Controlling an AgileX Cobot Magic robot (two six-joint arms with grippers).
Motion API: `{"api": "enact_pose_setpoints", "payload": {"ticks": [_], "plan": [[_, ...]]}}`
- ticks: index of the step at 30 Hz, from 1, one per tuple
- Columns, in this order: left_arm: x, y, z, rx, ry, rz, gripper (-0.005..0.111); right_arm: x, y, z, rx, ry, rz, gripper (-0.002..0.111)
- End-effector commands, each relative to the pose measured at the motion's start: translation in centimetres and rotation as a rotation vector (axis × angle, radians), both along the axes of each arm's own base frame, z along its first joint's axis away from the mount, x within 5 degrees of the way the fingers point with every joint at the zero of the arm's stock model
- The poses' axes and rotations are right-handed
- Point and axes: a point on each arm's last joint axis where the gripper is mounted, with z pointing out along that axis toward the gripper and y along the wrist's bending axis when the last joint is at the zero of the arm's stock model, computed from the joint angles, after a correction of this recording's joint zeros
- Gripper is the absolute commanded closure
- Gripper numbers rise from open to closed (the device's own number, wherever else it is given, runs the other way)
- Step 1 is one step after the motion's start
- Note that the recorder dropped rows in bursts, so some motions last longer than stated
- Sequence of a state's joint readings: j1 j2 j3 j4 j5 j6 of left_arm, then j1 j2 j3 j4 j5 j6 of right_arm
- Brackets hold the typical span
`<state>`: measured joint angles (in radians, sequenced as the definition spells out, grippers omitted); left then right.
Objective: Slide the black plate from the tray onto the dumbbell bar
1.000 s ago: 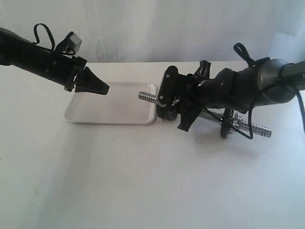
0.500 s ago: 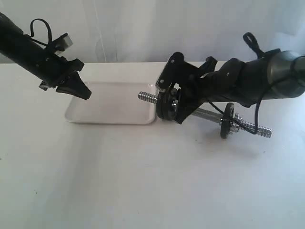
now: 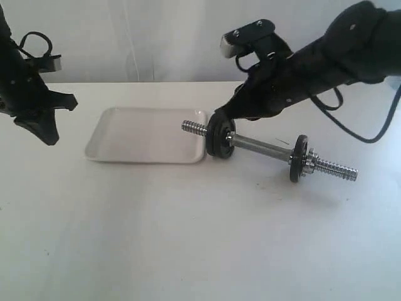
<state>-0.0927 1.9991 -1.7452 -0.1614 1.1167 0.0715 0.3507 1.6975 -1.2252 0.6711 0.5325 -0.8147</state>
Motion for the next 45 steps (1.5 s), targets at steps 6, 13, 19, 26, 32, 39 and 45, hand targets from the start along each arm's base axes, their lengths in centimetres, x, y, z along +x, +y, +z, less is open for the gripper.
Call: {"api": "enact_pose_setpoints", "payload": {"ticks": [6, 13, 19, 26, 32, 39, 45], "plan": [[-1.7, 0.8, 2.0, 0.078, 0.050, 0.015, 0.107, 0.7, -8.6, 2.1, -0.222, 0.356, -0.502, 0.108], [-1.7, 0.4, 2.1, 0.030, 0.045, -0.026, 0.107, 1.1, -14.6, 1.7, -0.243, 0.435, -0.652, 0.108], [-1.7, 1.2, 2.3, 0.020, 0.045, 0.020, 0.107, 1.0, -15.9, 1.7, -0.372, 0.401, -0.625, 0.108], [-3.1, 1.9, 3.6, 0.067, 0.021, 0.019, 0.107, 0.6, -15.9, 1.6, -0.394, 0.436, -0.593, 0.108], [-6.1, 3.6, 5.5, 0.111, -0.008, 0.028, 0.107, -0.8, -15.7, 2.3, -0.372, 0.440, -0.593, 0.108], [-9.8, 6.3, 5.9, 0.114, 0.015, 0.094, 0.107, -4.2, -15.1, 4.7, -0.290, 0.395, -0.587, 0.108], [-14.9, 6.3, 8.8, 0.117, -0.079, 0.109, 0.107, -9.4, -15.3, 7.7, -0.281, 0.300, -0.587, 0.108]]}}
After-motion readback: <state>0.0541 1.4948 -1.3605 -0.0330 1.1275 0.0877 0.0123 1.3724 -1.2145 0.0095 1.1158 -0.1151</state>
